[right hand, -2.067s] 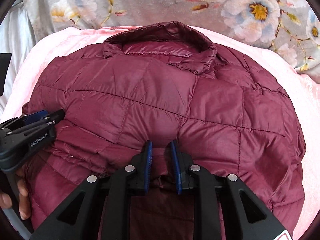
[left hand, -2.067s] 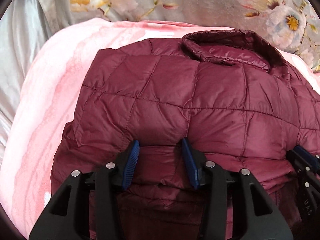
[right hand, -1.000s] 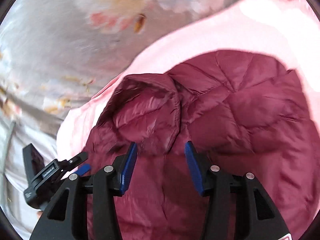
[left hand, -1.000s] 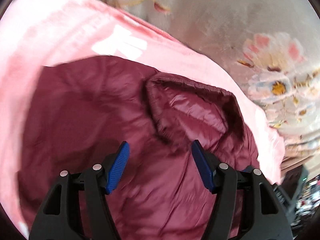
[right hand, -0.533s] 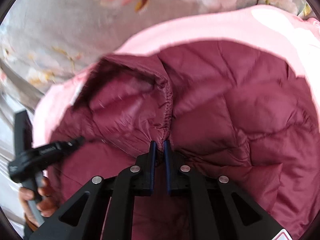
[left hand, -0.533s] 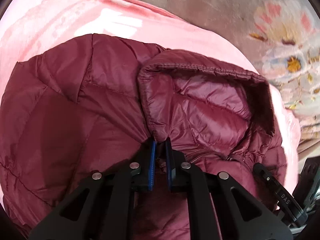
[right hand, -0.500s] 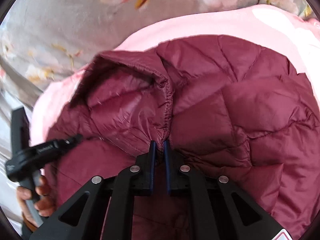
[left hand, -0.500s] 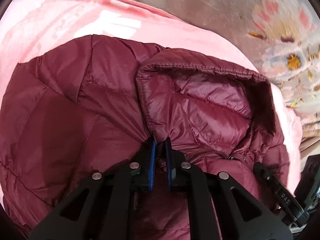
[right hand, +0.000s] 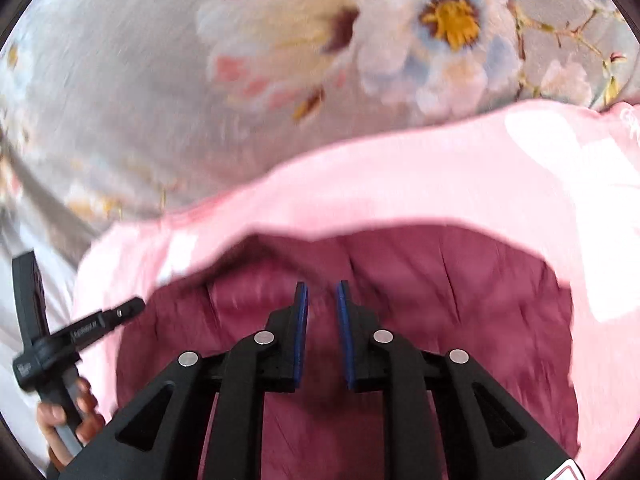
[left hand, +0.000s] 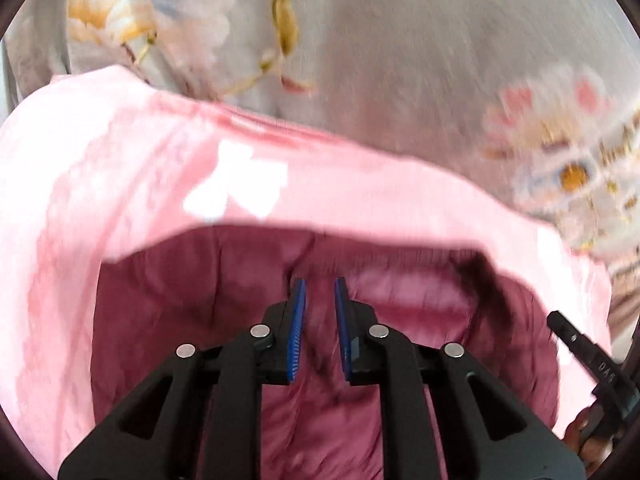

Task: Fold large clothes

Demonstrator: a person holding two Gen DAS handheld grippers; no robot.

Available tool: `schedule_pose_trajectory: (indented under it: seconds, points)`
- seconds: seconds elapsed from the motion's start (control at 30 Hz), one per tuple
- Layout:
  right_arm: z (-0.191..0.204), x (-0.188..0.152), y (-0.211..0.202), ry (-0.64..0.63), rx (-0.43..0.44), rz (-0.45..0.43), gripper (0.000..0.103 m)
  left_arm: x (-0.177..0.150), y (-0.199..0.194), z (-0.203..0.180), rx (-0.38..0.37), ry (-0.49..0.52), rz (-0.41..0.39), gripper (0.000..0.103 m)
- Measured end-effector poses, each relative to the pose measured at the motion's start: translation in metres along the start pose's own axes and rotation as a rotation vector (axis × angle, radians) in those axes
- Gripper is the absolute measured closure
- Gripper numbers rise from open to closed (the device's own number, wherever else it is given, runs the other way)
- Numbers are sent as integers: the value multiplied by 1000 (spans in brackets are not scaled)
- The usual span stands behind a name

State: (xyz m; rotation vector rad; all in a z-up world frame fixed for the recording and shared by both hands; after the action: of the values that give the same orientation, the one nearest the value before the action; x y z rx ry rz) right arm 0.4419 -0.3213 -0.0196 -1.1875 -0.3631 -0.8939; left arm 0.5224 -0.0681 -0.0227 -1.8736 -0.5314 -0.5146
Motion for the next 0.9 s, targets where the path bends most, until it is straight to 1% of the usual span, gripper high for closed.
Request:
schedule_pose_trajectory:
  seconds: [0.07, 0.1, 0.13, 0.17, 0.2, 0.23, 0.27, 0.33, 0.37, 0.4, 0.5, 0.57, 0.63, 0.73, 0.83, 0.9]
  points:
    - [4, 10, 16, 2, -8, 15, 88, 11, 15, -5, -23, -49, 34, 89]
    - [7, 10, 32, -16, -23, 43, 88, 13, 25, -7, -31, -70, 56, 89]
    - [8, 6, 43, -34, -32, 67, 88, 13, 37, -9, -38, -90, 86, 89]
    - [9, 0, 53, -58, -38, 100, 88, 9, 52, -10, -41, -95, 133, 89]
    - [11, -11, 62, -97, -45, 151, 88, 3, 61, -13, -39, -92, 158, 89]
    - [11, -20, 66, -127, -56, 170, 88, -4, 67, -12, -35, -84, 182, 89]
    - [9, -28, 66, -165, -78, 176, 88, -13, 72, -9, -26, -62, 199, 89]
    - [1, -38, 66, -224, -138, 178, 89, -28, 79, 0, 15, -5, 212, 89]
    - [-5, -43, 67, -236, -153, 178, 94, -34, 82, 5, 25, 12, 216, 89]
    - [-10, -47, 69, -234, -149, 178, 96, -38, 85, 10, 25, 17, 216, 89]
    - [-16, -51, 71, -229, -132, 162, 98, -44, 85, 16, 12, 31, 177, 91]
    - [-12, -51, 77, -251, -147, 149, 98, -48, 85, 15, 20, 60, 144, 91]
    - [-9, -54, 78, -287, -174, 128, 99, -51, 85, 14, 35, 96, 105, 91]
    - [-6, -54, 80, -320, -204, 111, 98, -57, 85, 10, 79, 154, 35, 91]
    - [-6, -53, 81, -317, -199, 107, 98, -57, 86, 5, 120, 194, -1, 92]
    - [-8, -52, 81, -304, -183, 105, 99, -57, 86, 3, 132, 203, -10, 92]
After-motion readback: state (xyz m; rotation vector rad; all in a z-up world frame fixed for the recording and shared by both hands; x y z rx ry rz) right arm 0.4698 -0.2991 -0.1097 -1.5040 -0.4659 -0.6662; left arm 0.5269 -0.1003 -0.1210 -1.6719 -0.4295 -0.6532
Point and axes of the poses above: each gripper's, at about its wrist camera, not at the fingertips, and y roughly the way its jaws point, z to its left, x to its top, the point moved 7 cm from there along y, roughly the way its jaws point, and after that the axes turned 6 degrees about -y, right-handed, at the moved point
